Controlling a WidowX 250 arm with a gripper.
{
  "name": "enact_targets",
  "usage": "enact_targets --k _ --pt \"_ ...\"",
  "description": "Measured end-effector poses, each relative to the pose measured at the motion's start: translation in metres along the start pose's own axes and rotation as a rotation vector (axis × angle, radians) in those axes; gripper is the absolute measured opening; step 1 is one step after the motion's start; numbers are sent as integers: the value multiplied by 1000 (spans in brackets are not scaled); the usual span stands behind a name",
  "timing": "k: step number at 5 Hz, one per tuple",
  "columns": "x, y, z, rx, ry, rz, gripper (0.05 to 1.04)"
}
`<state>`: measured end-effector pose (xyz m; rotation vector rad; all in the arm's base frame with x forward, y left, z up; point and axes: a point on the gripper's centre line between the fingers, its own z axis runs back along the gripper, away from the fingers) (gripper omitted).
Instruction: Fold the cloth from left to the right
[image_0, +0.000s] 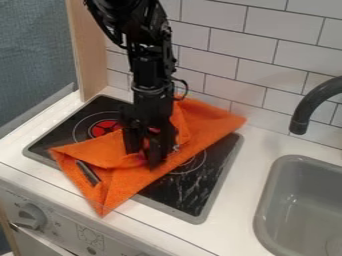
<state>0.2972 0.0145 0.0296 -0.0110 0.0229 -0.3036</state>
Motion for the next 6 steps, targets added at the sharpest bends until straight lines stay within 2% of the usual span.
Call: enact_targets --k 1,3,5,6 --pt "1 1 3 -18 -4 8 1020" --pt "2 1 6 -34 -4 10 997" --pt "2 1 57 -46 -117 42 1000" --pt "0 4 80 -47 -189 53 1000"
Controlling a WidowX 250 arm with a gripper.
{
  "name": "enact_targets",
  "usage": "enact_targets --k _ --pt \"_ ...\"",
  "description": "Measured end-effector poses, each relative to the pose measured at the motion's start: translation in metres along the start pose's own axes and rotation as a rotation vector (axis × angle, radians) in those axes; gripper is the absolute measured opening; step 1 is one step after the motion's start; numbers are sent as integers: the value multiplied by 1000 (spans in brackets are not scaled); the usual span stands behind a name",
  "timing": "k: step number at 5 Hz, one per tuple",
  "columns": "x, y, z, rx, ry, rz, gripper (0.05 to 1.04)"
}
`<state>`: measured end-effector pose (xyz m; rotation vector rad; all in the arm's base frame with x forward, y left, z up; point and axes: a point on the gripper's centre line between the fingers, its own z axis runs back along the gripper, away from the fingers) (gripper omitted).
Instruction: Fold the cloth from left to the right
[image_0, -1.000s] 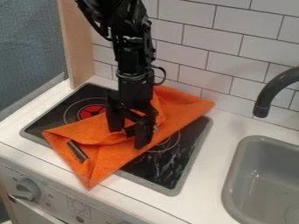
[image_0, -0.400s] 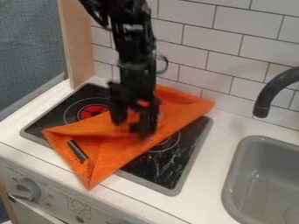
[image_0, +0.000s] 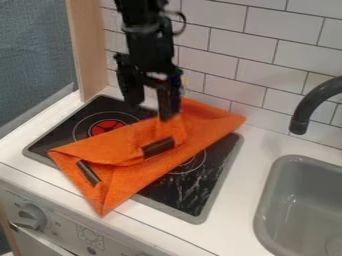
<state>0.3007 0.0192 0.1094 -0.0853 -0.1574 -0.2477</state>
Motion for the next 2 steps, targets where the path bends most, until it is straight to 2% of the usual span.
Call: enact_targets --k 2 --pt "0 -1 2 0 -4 -2 1000"
